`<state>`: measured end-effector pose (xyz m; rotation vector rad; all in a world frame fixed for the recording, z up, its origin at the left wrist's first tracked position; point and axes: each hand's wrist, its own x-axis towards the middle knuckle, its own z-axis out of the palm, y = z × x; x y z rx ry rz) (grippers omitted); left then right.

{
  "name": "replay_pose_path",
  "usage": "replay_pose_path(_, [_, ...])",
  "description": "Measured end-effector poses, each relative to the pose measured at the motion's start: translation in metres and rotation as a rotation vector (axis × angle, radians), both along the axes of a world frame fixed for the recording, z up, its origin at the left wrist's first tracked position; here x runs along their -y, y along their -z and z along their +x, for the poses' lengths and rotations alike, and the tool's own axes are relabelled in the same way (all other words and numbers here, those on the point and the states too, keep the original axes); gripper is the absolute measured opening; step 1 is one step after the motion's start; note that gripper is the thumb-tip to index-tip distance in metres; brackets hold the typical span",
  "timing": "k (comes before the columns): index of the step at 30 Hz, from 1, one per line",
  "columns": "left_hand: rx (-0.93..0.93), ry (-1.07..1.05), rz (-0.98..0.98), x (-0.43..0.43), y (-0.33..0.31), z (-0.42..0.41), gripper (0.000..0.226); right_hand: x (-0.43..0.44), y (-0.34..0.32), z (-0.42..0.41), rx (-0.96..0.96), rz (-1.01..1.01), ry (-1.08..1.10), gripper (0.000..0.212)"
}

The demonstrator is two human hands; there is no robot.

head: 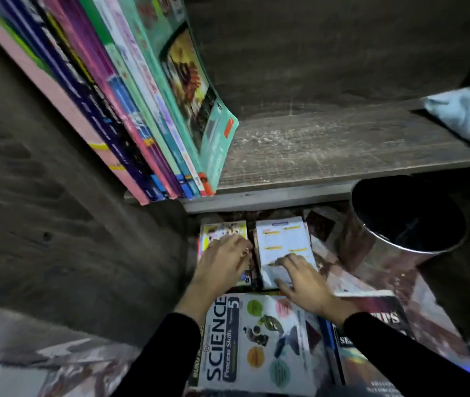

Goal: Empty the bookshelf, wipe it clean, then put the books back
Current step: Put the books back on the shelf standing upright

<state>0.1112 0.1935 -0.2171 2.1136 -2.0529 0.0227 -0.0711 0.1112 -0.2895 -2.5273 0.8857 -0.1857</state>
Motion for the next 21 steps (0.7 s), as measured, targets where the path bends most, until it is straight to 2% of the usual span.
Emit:
replay_pose_path(4, [-0.106, -0.039, 0.458, 0.011, 0.063, -0.012, 0.042, 0.003, 0.043, -0.010, -0.308, 0.118, -0.042, 0.053])
replay_pose_path(8, [-0.149, -0.066, 0.779, 0.019, 0.109, -0.019, 0.061, 0.003, 0.071, -0.013, -0.441, 0.173, -0.085, 0.066])
replay_pose_path(10, [-0.132, -0.072, 0.800, 0.022, 0.123, -0.019, 0.065, 0.005, 0.078, -0.012, -0.455, 0.155, -0.100, 0.073])
replay_pose_path(13, [-0.051, -0.018, 0.713, 0.025, 0.141, -0.018, 0.063, 0.005, 0.089, -0.010, -0.450, 0.163, -0.089, 0.081])
replay_pose_path(18, [0.231, 0.075, 0.716, 0.019, 0.156, -0.020, 0.082, 0.002, 0.095, -0.009, -0.477, 0.118, -0.094, 0.087])
replay_pose_path(21, [0.221, 0.058, 0.694, 0.012, 0.160, -0.026, 0.081, -0.001, 0.097, -0.012, -0.491, 0.099, -0.088, 0.088])
